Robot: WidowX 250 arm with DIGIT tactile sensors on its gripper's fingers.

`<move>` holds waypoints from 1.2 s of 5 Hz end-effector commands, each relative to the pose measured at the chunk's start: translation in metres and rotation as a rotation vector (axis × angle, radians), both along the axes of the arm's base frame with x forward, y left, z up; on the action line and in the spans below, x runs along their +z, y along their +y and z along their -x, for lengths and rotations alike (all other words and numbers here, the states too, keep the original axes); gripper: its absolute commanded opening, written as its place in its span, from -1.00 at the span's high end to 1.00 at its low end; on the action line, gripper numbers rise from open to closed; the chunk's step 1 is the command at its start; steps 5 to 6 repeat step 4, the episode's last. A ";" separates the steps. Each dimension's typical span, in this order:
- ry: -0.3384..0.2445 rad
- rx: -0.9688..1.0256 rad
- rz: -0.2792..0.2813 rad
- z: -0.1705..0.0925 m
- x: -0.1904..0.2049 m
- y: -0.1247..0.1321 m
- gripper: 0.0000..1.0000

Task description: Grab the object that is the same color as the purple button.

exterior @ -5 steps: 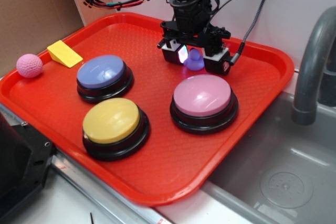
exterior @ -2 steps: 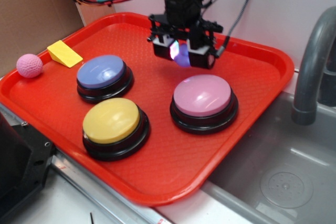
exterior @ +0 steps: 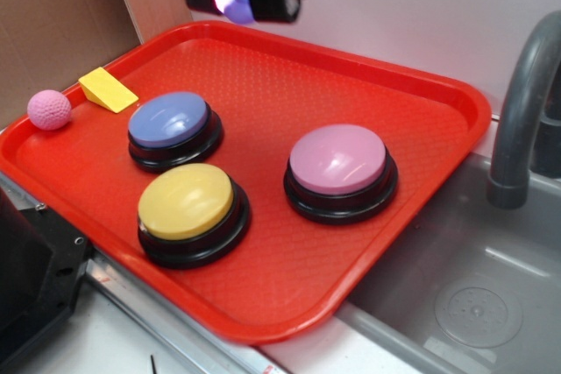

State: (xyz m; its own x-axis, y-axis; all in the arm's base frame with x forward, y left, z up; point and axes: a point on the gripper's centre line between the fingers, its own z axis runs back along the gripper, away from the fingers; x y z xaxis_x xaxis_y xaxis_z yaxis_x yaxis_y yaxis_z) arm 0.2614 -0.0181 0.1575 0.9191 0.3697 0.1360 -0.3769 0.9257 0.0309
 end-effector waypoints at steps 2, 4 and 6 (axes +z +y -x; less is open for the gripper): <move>-0.135 0.135 0.052 0.007 0.061 0.063 1.00; -0.124 0.206 0.074 0.008 0.058 0.068 1.00; -0.124 0.206 0.074 0.008 0.058 0.068 1.00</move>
